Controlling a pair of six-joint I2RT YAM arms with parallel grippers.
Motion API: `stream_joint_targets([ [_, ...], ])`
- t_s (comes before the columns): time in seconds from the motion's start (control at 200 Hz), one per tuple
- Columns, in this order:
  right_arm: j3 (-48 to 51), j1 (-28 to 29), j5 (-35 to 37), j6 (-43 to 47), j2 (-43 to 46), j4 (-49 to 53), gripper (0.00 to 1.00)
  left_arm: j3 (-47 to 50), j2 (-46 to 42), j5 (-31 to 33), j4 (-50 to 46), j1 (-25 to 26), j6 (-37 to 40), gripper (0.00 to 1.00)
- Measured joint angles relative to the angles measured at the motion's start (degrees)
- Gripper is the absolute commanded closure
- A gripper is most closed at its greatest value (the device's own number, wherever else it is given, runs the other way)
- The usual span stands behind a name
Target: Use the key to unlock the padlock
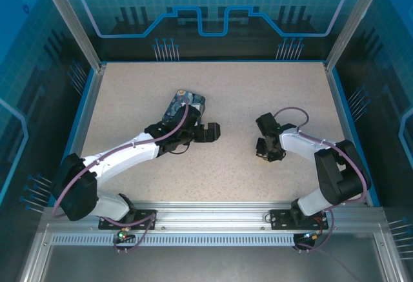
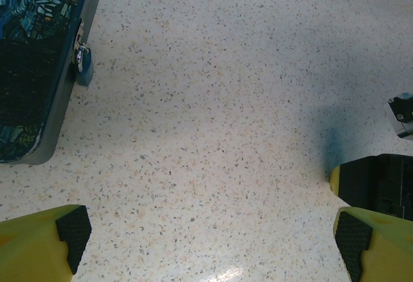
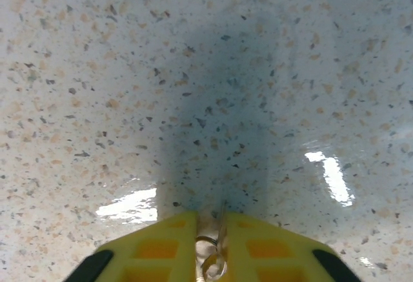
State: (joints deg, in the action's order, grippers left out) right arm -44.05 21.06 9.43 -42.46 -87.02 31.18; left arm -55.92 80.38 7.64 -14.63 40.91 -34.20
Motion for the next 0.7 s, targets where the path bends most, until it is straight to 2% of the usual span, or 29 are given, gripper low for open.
stream_joint_targets([
  [0.1, 0.00, 0.24, -0.44, 0.48, -0.04, -0.37, 1.00, -0.15, 0.00, 0.00, 0.00, 0.00, 0.00, 0.01],
  [0.37, 0.00, 0.26, -2.56, 3.06, 1.57, -0.35, 1.00, -0.28, 0.04, 0.04, -0.09, 0.00, 0.00, 0.01],
  [0.7, -2.71, 0.15, -18.75, 9.35, 10.21, -3.82, 1.00, -1.40, 0.04, -2.27, -1.01, -0.83, 0.17, 0.01],
])
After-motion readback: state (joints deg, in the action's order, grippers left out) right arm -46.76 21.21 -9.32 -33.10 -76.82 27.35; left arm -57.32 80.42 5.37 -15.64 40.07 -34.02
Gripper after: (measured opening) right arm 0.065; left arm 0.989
